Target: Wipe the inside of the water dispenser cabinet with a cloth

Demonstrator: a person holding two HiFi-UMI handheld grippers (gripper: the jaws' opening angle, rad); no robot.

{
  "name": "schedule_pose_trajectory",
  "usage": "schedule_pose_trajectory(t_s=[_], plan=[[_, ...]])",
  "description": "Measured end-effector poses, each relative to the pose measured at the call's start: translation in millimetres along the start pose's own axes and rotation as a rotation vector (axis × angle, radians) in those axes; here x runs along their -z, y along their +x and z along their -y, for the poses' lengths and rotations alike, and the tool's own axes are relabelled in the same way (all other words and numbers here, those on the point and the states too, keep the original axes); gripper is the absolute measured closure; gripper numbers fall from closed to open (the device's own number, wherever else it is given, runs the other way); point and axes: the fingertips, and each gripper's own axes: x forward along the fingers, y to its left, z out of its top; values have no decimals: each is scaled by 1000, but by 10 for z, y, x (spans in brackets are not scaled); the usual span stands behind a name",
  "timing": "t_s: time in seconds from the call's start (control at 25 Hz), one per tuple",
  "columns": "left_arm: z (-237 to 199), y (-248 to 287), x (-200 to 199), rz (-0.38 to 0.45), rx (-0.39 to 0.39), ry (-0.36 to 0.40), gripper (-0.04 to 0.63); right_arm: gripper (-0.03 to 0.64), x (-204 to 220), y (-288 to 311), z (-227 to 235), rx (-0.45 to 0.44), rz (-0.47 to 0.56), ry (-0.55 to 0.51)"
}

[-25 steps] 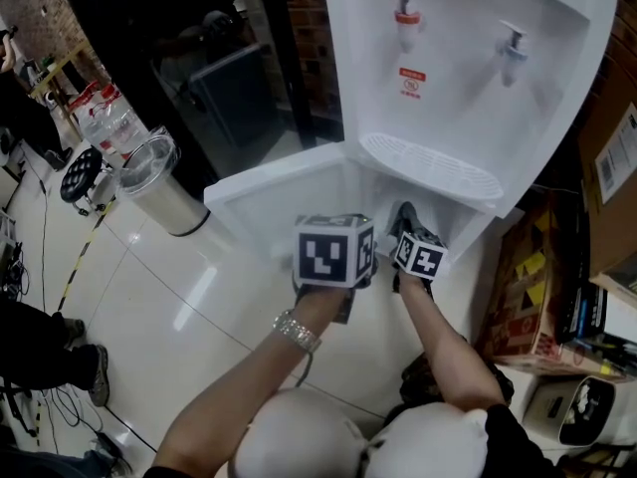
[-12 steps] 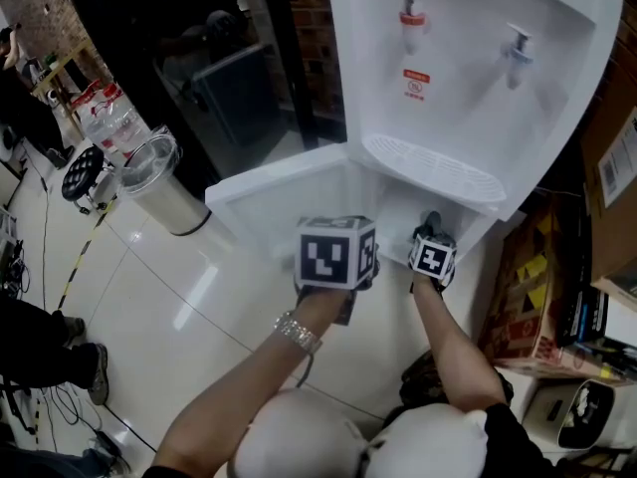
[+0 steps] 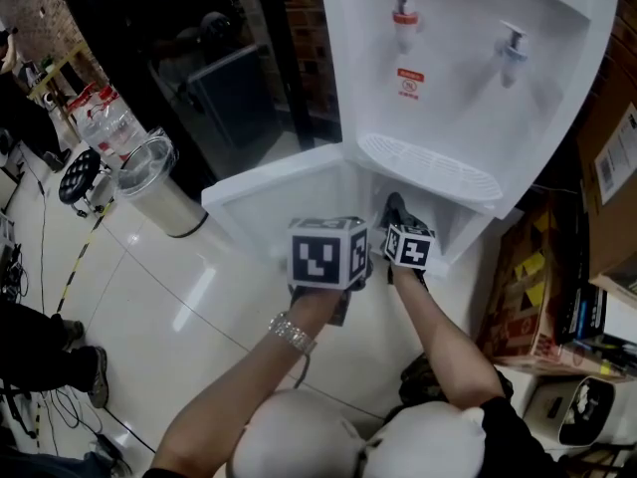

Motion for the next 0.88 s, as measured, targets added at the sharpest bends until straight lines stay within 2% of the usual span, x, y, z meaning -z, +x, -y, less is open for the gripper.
schedule_pose_trajectory(t_s=[0.16,0.36,0.56,0.64,0.8,0.88], plan=[[2,-14,-9,2,4,1,592,597,117,39,252,57,-69,29],[80,3,-20,-2,24,18,592,597,240,-150,792,237,-116,88],[105,19,-9,-3,35,15,594,597,52,-308,788,305,-27,55],[101,18,-4,-5,36,14,592,597,16,-269,686,262,-3,43],[89,2,7,-9,35,16,592,597,-17,-50,248,46,6,25],[97,-9,15,-12,40,14,592,597,41,4,227,45,-20,10]])
